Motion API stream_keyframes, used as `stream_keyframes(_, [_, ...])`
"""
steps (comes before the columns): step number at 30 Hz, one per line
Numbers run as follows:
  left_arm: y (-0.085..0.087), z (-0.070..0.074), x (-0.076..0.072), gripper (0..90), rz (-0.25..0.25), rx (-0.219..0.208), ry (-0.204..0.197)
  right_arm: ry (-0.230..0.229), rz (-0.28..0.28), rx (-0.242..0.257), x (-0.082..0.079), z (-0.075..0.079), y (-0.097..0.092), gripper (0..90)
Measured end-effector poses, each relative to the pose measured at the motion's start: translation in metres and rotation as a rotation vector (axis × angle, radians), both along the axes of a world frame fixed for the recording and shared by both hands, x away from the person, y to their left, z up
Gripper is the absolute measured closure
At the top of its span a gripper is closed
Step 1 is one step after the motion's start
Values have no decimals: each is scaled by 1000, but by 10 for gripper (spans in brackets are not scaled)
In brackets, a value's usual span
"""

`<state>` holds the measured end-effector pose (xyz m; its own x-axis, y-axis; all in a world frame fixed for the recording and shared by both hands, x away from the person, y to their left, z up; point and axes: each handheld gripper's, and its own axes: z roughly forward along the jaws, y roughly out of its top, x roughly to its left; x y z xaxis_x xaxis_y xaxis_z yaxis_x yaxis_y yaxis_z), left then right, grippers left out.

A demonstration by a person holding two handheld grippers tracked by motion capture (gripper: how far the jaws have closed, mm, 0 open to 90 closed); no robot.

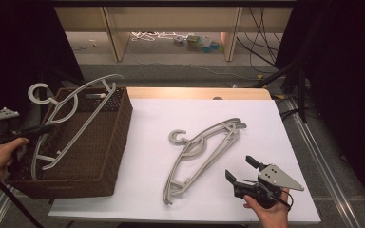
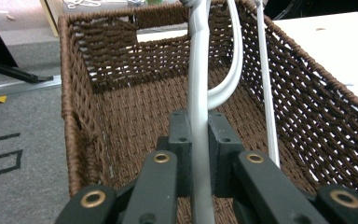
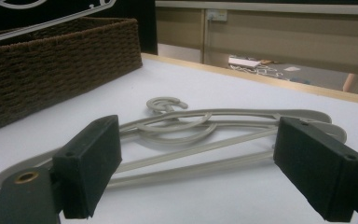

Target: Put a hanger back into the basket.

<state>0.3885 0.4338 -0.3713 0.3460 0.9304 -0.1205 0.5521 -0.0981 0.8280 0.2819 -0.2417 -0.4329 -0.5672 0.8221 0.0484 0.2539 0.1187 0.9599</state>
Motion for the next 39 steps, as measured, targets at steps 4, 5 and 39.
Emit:
stream_keyframes(4, [2,-4,-2,818,1,23,15,-10,-1,-3,0,0,0,159])
stream_keyframes(5, [2,-4,-3,818,-4,37,17,-4,2,-3,0,0,0,159])
stream_keyframes(39, [-7,-25,16,815,9,277,208,-13,-7,3,0,0,-1,160])
